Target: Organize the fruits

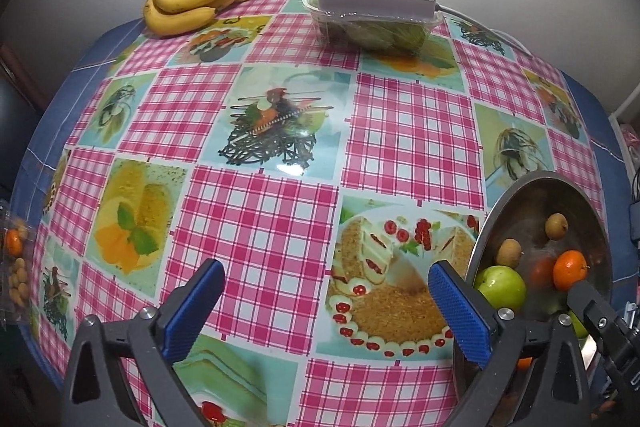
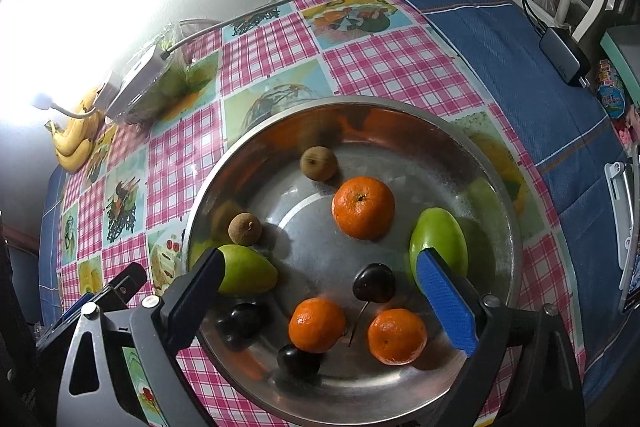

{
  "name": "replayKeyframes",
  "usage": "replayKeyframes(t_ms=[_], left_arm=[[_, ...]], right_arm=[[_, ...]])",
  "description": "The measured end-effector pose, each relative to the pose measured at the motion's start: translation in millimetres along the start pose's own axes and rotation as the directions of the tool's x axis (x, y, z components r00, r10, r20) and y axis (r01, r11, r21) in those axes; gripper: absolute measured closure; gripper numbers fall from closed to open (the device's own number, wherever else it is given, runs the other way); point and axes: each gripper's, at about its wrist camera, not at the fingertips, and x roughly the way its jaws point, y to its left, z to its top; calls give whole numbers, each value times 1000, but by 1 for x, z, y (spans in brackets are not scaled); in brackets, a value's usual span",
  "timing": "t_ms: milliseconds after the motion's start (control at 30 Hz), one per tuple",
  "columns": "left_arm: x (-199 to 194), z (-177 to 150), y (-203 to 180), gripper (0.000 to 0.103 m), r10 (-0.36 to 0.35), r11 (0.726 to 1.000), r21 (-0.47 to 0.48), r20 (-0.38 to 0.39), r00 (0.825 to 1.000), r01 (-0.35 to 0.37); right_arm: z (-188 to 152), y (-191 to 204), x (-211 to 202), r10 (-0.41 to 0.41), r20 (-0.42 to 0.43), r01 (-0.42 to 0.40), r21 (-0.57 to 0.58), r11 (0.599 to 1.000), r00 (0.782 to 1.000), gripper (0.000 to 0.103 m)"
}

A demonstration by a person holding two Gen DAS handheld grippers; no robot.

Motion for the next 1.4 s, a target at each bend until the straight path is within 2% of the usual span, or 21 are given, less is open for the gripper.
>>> replayKeyframes(t_ms=[567,700,900,1133,1400], left_arm=[[-27,-8,19,0,-4,999,47,91,996,0],[-41,-14,21,0,18,996,86,131,991,-29],[-57,-29,25,0,18,990,136,110,994,-33],[-68,-55,39,0,10,990,143,69,998,-20],[-79,-81,55,0,48,985,164,78,996,-60]], right_arm=[[-19,19,-14,57,28,-56,-42,998,998,0],[-29,27,-22,59,37,-56,-78,995,998,0],[-52,36,-35,40,36,-36,-122,992,999,0],[-81,40,-55,1,48,7,-162,987,999,0],[-109,41,-70,-47,67,60,-206,977,997,0]])
